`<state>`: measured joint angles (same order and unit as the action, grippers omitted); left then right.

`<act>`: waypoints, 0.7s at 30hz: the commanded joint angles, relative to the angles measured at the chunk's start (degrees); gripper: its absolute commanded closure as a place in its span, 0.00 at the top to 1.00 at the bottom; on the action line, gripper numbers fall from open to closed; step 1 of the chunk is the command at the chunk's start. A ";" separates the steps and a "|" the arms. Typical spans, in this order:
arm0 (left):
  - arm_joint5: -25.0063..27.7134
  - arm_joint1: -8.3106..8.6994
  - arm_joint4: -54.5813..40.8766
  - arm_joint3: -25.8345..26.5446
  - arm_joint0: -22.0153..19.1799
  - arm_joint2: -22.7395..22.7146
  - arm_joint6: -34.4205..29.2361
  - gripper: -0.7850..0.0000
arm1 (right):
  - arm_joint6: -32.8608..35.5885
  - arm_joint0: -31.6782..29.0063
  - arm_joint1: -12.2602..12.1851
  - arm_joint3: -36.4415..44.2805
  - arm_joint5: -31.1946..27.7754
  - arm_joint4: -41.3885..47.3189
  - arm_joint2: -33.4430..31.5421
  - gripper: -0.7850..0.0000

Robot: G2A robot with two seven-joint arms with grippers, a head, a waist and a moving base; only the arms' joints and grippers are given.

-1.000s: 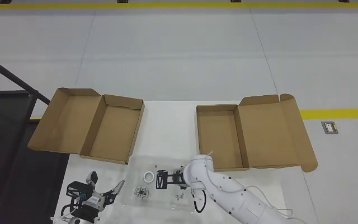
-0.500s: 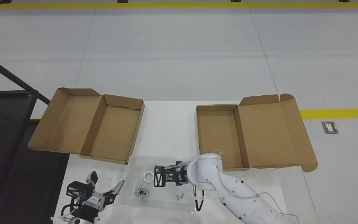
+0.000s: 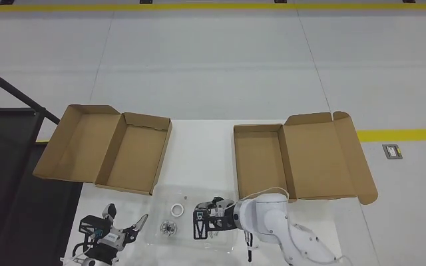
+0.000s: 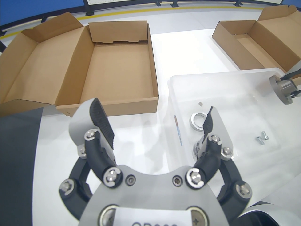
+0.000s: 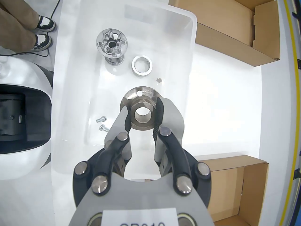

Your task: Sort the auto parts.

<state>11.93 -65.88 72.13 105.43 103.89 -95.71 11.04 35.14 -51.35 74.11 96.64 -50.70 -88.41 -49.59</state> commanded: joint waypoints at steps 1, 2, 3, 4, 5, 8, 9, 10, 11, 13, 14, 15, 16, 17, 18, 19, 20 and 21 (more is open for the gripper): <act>0.00 0.00 0.00 0.00 0.00 0.00 0.00 1.00 | 0.97 -1.01 0.02 0.10 3.75 -1.30 -0.01 0.00; 0.00 0.00 0.00 0.00 0.00 0.00 0.00 1.00 | 2.46 -1.55 0.14 0.35 6.82 -2.07 0.14 0.00; 0.00 0.00 0.00 0.00 0.00 0.00 0.00 1.00 | 3.95 -1.88 0.33 0.83 9.05 -2.62 0.69 0.00; 0.00 0.00 0.00 0.00 0.00 0.00 0.00 1.00 | 4.68 -1.93 0.52 1.32 10.67 -2.76 1.09 0.00; 0.00 0.00 0.00 0.00 0.00 0.00 0.00 1.00 | 4.65 -1.83 0.69 1.56 12.64 -2.57 0.95 0.00; 0.00 0.00 0.00 0.00 0.00 0.00 0.00 1.00 | 2.57 -1.55 0.88 2.34 16.96 -1.55 -0.74 0.00; 0.00 0.00 0.00 0.00 0.00 0.00 0.00 1.00 | 1.55 -1.70 0.83 2.65 18.49 -1.34 -1.77 0.00; 0.00 0.00 0.00 0.00 0.00 0.00 0.00 1.00 | 0.14 -2.02 0.76 3.03 19.92 -0.95 -2.85 0.00; 0.00 0.00 0.00 0.00 0.00 0.00 0.00 1.00 | -1.21 -2.41 0.67 3.28 21.48 -0.49 -4.16 0.00; 0.00 0.00 0.00 0.00 0.00 0.00 0.00 1.00 | -2.99 -3.13 0.48 3.75 24.43 -0.01 -6.62 0.00; 0.00 0.00 0.00 0.00 0.00 0.00 0.00 1.00 | -4.00 -3.37 0.41 3.81 25.20 0.71 -7.75 0.00; 0.00 0.00 0.00 0.00 0.00 0.00 0.00 1.00 | -4.32 -3.31 0.30 3.44 26.22 0.96 -9.15 0.00; 0.00 0.00 0.00 0.00 0.00 0.00 0.00 1.00 | -3.90 -3.11 0.26 2.79 28.09 1.06 -10.51 0.00; 0.00 0.00 0.00 0.00 0.00 0.00 0.00 1.00 | -3.72 -2.66 0.28 2.01 28.87 1.91 -11.43 0.00; 0.00 0.00 0.00 0.00 0.00 0.00 0.00 1.00 | -3.87 -1.83 0.28 0.54 27.75 4.02 -12.33 0.00; 0.00 0.00 0.00 0.00 0.00 0.00 0.00 1.00 | -4.60 -0.56 0.24 -1.57 26.64 6.65 -13.88 0.00; 0.00 0.00 0.00 0.00 0.00 0.00 0.00 1.00 | -5.07 0.81 0.17 -4.33 25.40 8.84 -15.33 0.00; 0.00 0.00 0.00 0.00 0.00 0.00 0.00 1.00 | -5.15 2.39 0.12 -7.34 24.31 10.58 -16.50 0.00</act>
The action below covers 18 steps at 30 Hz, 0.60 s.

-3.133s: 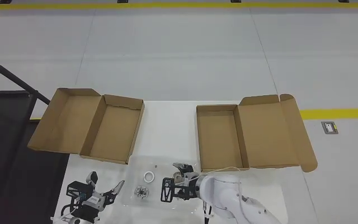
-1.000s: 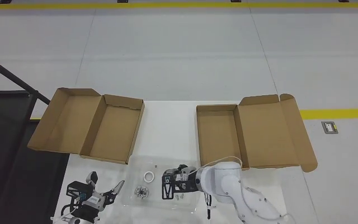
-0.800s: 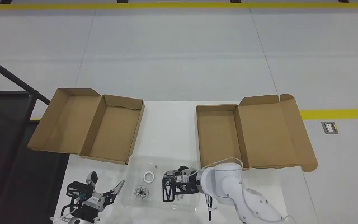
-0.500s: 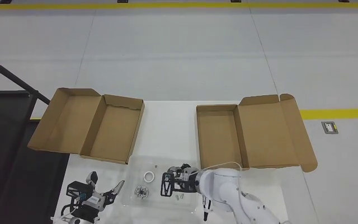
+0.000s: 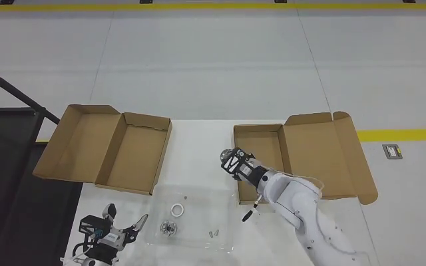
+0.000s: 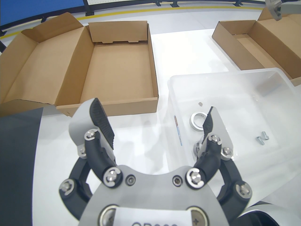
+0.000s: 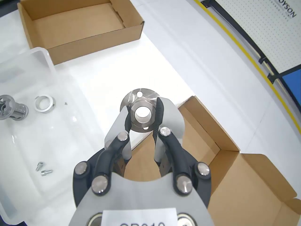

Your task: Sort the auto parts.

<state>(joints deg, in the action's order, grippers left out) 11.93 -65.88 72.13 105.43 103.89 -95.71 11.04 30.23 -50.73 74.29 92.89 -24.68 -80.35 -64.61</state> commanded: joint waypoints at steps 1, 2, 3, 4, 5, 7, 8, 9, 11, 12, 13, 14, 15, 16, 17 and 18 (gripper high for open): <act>0.00 0.00 0.00 0.00 0.00 0.00 0.00 1.00 | -0.43 3.39 -0.05 -6.75 -2.15 4.30 -2.46 0.00; 0.00 0.00 0.00 0.00 0.00 0.00 0.00 1.00 | -0.14 5.13 0.00 -9.99 -2.19 5.44 -3.10 0.00; 0.00 0.00 0.00 0.00 0.00 0.00 0.00 1.00 | 0.64 6.93 0.10 -13.31 -1.07 5.80 -3.45 0.00; 0.00 0.00 0.00 0.00 0.00 0.00 0.00 1.00 | 1.48 8.70 0.32 -16.43 0.05 6.33 -3.21 0.00; 0.00 0.00 0.00 0.00 0.00 0.00 0.00 1.00 | 2.15 10.50 0.58 -19.62 0.50 7.02 -2.69 0.00; 0.00 0.00 0.00 0.00 0.00 0.00 0.00 1.00 | 4.04 14.20 1.24 -26.23 2.99 7.21 -1.18 0.00; 0.00 0.00 0.00 0.00 0.00 0.00 0.00 1.00 | 4.25 15.94 1.63 -29.60 3.07 8.14 -0.41 0.00; 0.00 0.00 0.00 0.00 0.00 0.00 0.00 1.00 | 4.04 17.68 1.99 -33.11 2.50 9.35 0.20 0.00; 0.00 0.00 0.00 0.00 0.00 0.00 0.00 1.00 | 1.92 20.91 2.60 -40.11 -1.22 13.15 0.72 0.00; 0.00 0.00 0.00 0.00 0.00 0.00 0.00 1.00 | 1.56 22.58 2.79 -43.62 -1.78 13.48 0.96 0.00; 0.00 0.00 0.00 0.00 0.00 0.00 0.00 1.00 | 1.79 24.12 3.07 -46.66 -1.45 13.20 1.57 0.00; 0.00 0.00 0.00 0.00 0.00 0.00 0.00 1.00 | 1.83 25.35 3.46 -49.05 -1.32 13.36 2.36 0.00; 0.00 0.00 0.00 0.00 0.00 0.00 0.00 1.00 | 1.76 26.44 3.86 -51.06 -0.95 13.52 3.08 0.00; 0.00 0.00 0.00 0.00 0.00 0.00 0.00 1.00 | 1.49 27.36 4.23 -52.91 -0.52 13.66 3.68 0.00; 0.00 0.00 0.00 0.00 0.00 0.00 0.00 1.00 | 1.16 28.11 4.56 -54.60 -0.58 13.78 4.26 0.00; 0.00 0.00 0.00 0.00 0.00 0.00 0.00 1.00 | 0.99 28.82 4.85 -56.13 -0.67 13.80 4.80 0.00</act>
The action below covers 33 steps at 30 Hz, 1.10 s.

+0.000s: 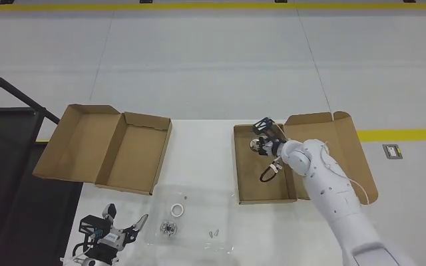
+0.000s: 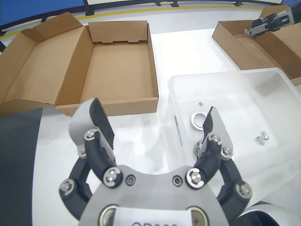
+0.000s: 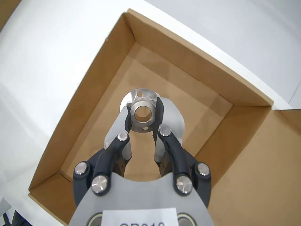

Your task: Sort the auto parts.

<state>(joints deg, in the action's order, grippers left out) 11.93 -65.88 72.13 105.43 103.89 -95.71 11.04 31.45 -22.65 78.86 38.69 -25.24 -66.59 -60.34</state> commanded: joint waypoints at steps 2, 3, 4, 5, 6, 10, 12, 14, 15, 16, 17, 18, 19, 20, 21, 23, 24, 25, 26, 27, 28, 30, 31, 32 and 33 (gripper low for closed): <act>0.00 0.00 0.00 0.00 0.00 0.00 0.00 1.00 | -0.15 1.97 0.87 -4.56 -0.37 0.17 1.52 0.00; 0.00 0.00 0.00 0.00 0.00 0.00 0.00 1.00 | -0.04 2.56 1.12 -5.66 -0.78 0.18 2.00 0.00; 0.00 0.00 0.00 0.00 0.00 0.00 0.00 1.00 | -0.29 3.08 1.37 -6.56 -1.42 0.46 2.33 0.00; 0.00 0.00 0.00 0.00 0.00 0.00 0.00 1.00 | -0.44 3.54 1.56 -7.59 -1.83 0.43 2.67 0.00; 0.00 0.00 0.00 0.00 0.00 0.00 0.00 1.00 | -0.28 4.01 1.74 -8.62 -1.38 0.10 3.03 0.00; 0.00 0.00 0.00 0.00 0.00 0.00 0.00 1.00 | 0.80 5.36 2.66 -11.48 0.21 -0.45 4.45 0.00; 0.00 0.00 0.00 0.00 0.00 0.00 0.00 1.00 | 0.82 5.84 3.06 -12.50 0.86 -0.55 4.98 0.00; 0.00 0.00 0.00 0.00 0.00 0.00 0.00 1.00 | 0.59 6.25 3.41 -13.48 1.22 -0.28 5.27 0.33; 0.00 0.00 0.00 0.00 0.00 0.00 0.00 1.00 | 0.39 6.44 3.55 -13.91 1.30 -0.19 5.39 0.43; 0.00 0.00 0.00 0.00 0.00 0.00 0.00 1.00 | 0.23 6.62 3.67 -14.34 1.26 -0.14 5.51 0.58; 0.00 0.00 0.00 0.00 0.00 0.00 0.00 1.00 | 0.09 6.81 3.78 -14.79 1.25 -0.04 5.59 0.63; 0.00 0.00 0.00 0.00 0.00 0.00 0.00 1.00 | 0.02 7.01 3.87 -15.20 1.45 -0.17 5.73 0.66; 0.00 0.00 0.00 0.00 0.00 0.00 0.00 1.00 | -0.08 7.16 3.96 -15.54 1.49 -0.20 5.83 0.75; 0.00 0.00 0.00 0.00 0.00 0.00 0.00 1.00 | -0.13 7.31 4.03 -15.82 1.50 -0.29 5.94 0.81; 0.00 0.00 0.00 0.00 0.00 0.00 0.00 1.00 | -0.19 7.43 4.08 -16.04 1.58 -0.47 6.07 0.82; 0.00 0.00 0.00 0.00 0.00 0.00 0.00 1.00 | -0.56 7.53 4.15 -16.17 1.64 -0.68 6.22 0.82; 0.00 0.00 0.00 0.00 0.00 0.00 0.00 1.00 | -0.78 7.52 4.15 -16.09 1.70 -0.96 6.34 0.82; 0.00 0.00 0.00 0.00 0.00 0.00 0.00 1.00 | -1.18 7.46 4.12 -15.80 1.77 -1.17 6.39 0.82; 0.00 0.00 0.00 0.00 0.00 0.00 0.00 1.00 | -1.79 7.27 4.07 -15.15 1.58 -1.39 6.45 0.82; 0.00 0.00 0.00 0.00 0.00 0.00 0.00 1.00 | -2.34 6.96 3.97 -14.40 1.52 -1.78 6.50 0.83; 0.00 0.00 0.00 0.00 0.00 0.00 0.00 1.00 | -2.60 6.63 3.83 -13.47 1.51 -2.17 6.53 0.85; 0.00 0.00 0.00 0.00 0.00 0.00 0.00 1.00 | -3.53 5.49 3.40 -10.11 1.34 -3.26 6.52 0.85; 0.00 0.00 0.00 0.00 0.00 0.00 0.00 1.00 | -3.79 4.67 3.09 -7.86 1.05 -3.94 6.46 0.85; 0.00 0.00 0.00 0.00 0.00 0.00 0.00 1.00 | -3.65 3.65 2.70 -5.48 1.22 -4.68 6.27 0.85; 0.00 0.00 0.00 0.00 0.00 0.00 0.00 1.00 | -3.33 2.36 2.28 -2.50 1.45 -5.35 5.98 0.85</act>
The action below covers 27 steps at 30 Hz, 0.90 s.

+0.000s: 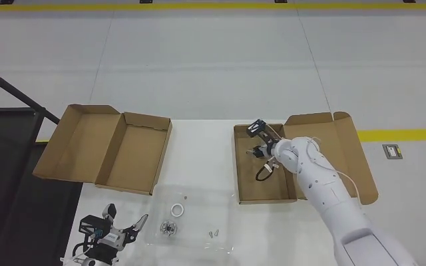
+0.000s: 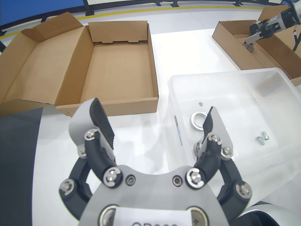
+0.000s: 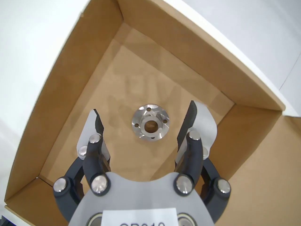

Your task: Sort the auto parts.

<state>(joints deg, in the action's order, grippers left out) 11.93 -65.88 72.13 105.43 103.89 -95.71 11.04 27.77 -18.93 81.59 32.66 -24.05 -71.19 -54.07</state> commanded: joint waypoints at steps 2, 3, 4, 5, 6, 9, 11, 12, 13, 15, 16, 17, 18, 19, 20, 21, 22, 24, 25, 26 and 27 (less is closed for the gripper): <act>0.00 0.00 0.00 0.00 0.00 0.00 0.00 1.00 | 2.00 -4.46 -1.53 10.75 0.82 -2.30 -1.32 0.86; 0.00 0.00 0.00 0.00 0.00 0.00 0.00 1.00 | 3.48 -6.39 -2.14 15.07 1.42 -3.29 -2.00 0.86; 0.00 0.00 0.00 0.00 0.00 0.00 0.00 1.00 | 5.18 -8.59 -2.76 19.95 2.07 -4.26 -2.81 0.87; 0.00 0.00 0.00 0.00 0.00 0.00 0.00 1.00 | 7.04 -11.02 -3.39 25.14 2.61 -5.11 -3.77 0.87; 0.00 0.00 0.00 0.00 0.00 0.00 0.00 1.00 | 9.00 -13.59 -4.01 30.44 3.01 -6.02 -4.79 0.88; 0.00 0.00 0.00 0.00 0.00 0.00 0.00 1.00 | 14.53 -21.03 -5.52 45.04 2.95 -8.25 -7.41 0.89; 0.00 0.00 0.00 0.00 0.00 0.00 0.00 1.00 | 17.17 -24.68 -6.10 51.79 1.67 -8.77 -8.12 0.91; 0.00 0.00 0.00 0.00 0.00 0.00 0.00 1.00 | 18.31 -26.02 -6.27 54.19 0.85 -8.85 -8.10 0.93; 0.00 0.00 0.00 0.00 0.00 0.00 0.00 1.00 | 19.32 -27.06 -6.36 56.34 -0.01 -8.81 -7.72 0.93; 0.00 0.00 0.00 0.00 0.00 0.00 0.00 1.00 | 20.96 -28.83 -6.37 59.45 -0.38 -8.40 -6.77 0.96; 0.00 0.00 0.00 0.00 0.00 0.00 0.00 1.00 | 21.99 -29.62 -6.24 60.79 0.52 -7.58 -6.17 0.97; 0.00 0.00 0.00 0.00 0.00 0.00 0.00 1.00 | 23.00 -30.15 -6.13 62.13 0.69 -7.07 -5.33 0.92; 0.00 0.00 0.00 0.00 0.00 0.00 0.00 1.00 | 23.78 -30.64 -6.03 63.25 0.59 -6.43 -4.55 0.93; 0.00 0.00 0.00 0.00 0.00 0.00 0.00 1.00 | 24.50 -31.15 -5.93 64.18 1.38 -5.80 -4.14 0.96; 0.00 0.00 0.00 0.00 0.00 0.00 0.00 1.00 | 25.32 -31.74 -5.83 65.23 1.75 -5.37 -3.40 1.00; 0.00 0.00 0.00 0.00 0.00 0.00 0.00 1.00 | 26.02 -32.33 -5.75 66.31 1.68 -4.65 -2.65 1.00; 0.00 0.00 0.00 0.00 0.00 0.00 0.00 1.00 | 26.73 -32.81 -5.70 67.35 1.96 -4.27 -2.20 1.00; 0.00 0.00 0.00 0.00 0.00 0.00 0.00 1.00 | 27.29 -33.36 -5.64 68.36 3.06 -4.20 -1.94 1.00; 0.00 0.00 0.00 0.00 0.00 0.00 0.00 1.00 | 27.29 -33.36 -5.64 68.36 3.06 -4.20 -1.94 1.00; 0.00 0.00 0.00 0.00 0.00 0.00 0.00 1.00 | 27.29 -33.36 -5.64 68.36 3.06 -4.20 -1.94 1.00; 0.00 0.00 0.00 0.00 0.00 0.00 0.00 1.00 | 27.29 -33.36 -5.64 68.36 3.06 -4.20 -1.94 1.00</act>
<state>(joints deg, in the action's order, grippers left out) 11.93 -65.88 72.13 105.43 103.89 -95.71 11.04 55.12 -52.32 75.95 101.09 -20.90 -75.37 -55.99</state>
